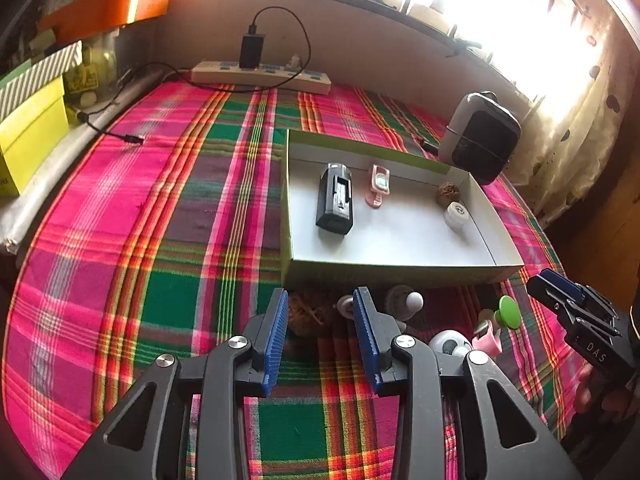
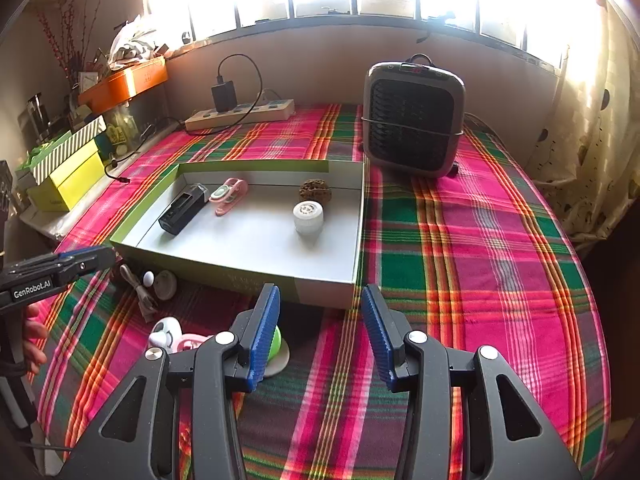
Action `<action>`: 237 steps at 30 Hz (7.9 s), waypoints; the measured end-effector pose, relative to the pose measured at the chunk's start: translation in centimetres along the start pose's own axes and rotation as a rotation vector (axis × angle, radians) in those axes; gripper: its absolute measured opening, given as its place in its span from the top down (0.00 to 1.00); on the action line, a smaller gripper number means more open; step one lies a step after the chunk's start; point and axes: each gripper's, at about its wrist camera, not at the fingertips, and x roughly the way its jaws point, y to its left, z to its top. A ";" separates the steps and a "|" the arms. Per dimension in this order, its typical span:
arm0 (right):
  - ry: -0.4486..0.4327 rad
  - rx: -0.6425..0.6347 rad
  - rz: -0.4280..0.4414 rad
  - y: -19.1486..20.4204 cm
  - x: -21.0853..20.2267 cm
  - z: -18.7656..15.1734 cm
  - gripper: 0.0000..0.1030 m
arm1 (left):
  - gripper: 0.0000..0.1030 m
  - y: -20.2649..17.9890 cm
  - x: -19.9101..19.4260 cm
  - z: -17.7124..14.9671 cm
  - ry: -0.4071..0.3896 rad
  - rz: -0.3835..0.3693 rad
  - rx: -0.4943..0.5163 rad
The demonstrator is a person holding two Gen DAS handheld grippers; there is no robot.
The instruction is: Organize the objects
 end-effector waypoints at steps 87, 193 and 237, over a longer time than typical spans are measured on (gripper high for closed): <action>0.078 -0.043 0.046 2.6 2.0 -1.7 0.57 | 0.72 1.5 1.5 -0.4 0.019 0.077 -0.068; 0.061 -0.037 0.092 0.4 7.5 4.9 0.66 | 0.72 -2.8 5.6 5.1 0.040 0.059 0.078; 0.037 -0.073 0.044 0.7 7.7 4.3 0.66 | 0.72 -3.3 6.7 5.3 0.045 0.116 0.120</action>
